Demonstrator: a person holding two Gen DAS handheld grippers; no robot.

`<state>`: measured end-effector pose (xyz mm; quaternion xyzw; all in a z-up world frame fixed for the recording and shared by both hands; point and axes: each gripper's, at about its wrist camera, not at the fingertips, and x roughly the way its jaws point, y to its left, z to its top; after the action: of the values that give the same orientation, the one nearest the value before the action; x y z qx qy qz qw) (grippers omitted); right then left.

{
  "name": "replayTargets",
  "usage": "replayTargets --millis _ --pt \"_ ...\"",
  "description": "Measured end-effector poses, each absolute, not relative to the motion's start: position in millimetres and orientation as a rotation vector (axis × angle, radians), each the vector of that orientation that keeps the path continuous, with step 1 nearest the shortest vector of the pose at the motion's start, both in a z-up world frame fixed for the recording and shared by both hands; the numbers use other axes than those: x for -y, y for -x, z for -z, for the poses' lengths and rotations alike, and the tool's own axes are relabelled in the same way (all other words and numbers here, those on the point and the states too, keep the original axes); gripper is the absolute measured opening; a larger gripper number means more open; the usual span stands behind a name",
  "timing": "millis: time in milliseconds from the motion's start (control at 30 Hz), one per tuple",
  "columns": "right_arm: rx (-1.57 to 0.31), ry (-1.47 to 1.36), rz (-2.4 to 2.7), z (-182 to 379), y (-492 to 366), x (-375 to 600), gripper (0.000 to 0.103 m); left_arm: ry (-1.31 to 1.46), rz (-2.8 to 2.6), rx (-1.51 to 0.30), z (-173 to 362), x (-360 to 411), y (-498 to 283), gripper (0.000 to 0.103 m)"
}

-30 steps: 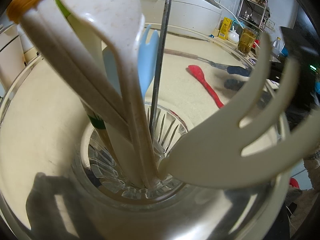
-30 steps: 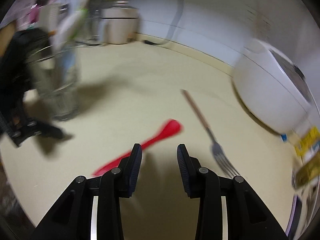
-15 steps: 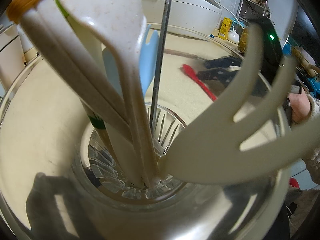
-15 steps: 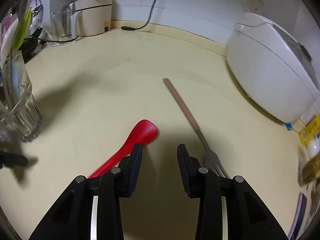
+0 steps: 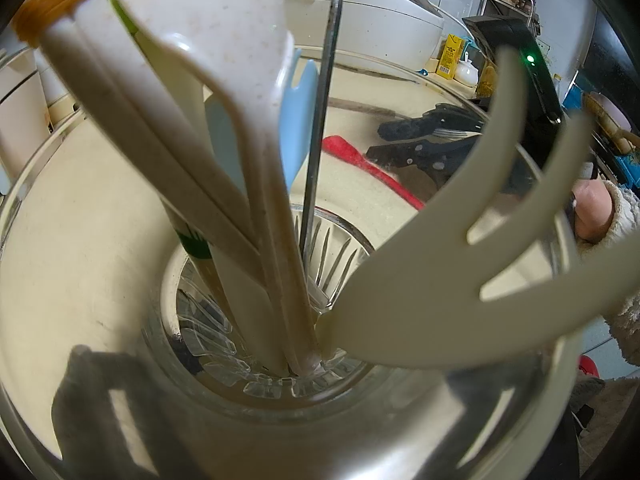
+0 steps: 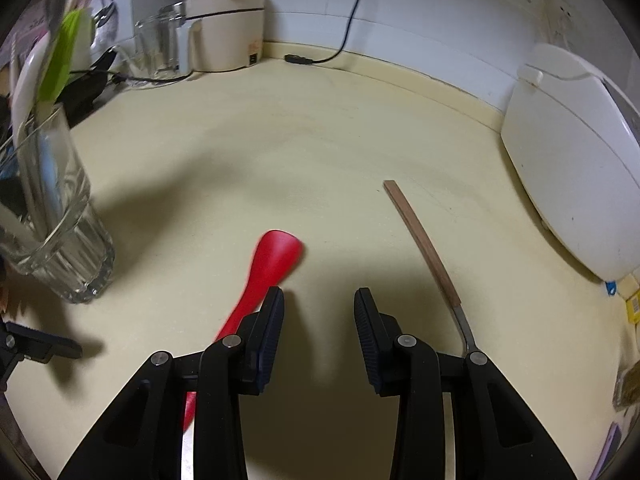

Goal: Organize utensils
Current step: 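Lower the right tool around the red spoon's bowl and close it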

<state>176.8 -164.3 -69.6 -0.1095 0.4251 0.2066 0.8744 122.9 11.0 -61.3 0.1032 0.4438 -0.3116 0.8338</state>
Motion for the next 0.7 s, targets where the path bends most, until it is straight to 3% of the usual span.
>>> replayTargets --millis 700 --pt "-0.912 0.164 -0.422 69.5 -180.2 168.9 0.038 -0.219 0.660 -0.940 61.2 -10.1 -123.2 0.099"
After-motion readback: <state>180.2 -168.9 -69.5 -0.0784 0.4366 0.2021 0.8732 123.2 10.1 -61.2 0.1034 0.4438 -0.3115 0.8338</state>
